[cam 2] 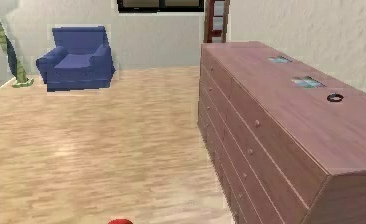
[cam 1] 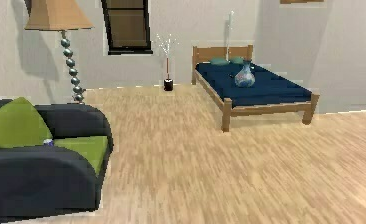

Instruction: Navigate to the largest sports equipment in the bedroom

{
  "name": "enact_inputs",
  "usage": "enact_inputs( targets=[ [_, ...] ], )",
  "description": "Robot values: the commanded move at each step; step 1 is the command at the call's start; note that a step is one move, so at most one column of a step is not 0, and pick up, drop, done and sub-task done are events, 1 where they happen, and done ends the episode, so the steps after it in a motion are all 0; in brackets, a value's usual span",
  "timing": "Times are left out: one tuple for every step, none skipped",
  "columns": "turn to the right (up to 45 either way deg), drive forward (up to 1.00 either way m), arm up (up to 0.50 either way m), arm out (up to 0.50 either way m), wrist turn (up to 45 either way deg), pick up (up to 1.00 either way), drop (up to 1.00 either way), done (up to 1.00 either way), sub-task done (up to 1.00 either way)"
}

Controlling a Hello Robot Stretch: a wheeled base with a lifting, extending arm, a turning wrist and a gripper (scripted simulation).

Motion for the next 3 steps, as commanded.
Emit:
enact_inputs(
  targets=[
    [0.0, 1.0, 0.0, 0.0, 0.0, 0.0, 0.0, 0.0, 0.0],
    [0.0, 1.0, 0.0, 0.0, 0.0, 0.0, 0.0, 0.0, 0.0],
    [-3.0, 0.0, 0.0, 0.0, 0.0, 0.0, 0.0, 0.0, 0.0]
  ],
)
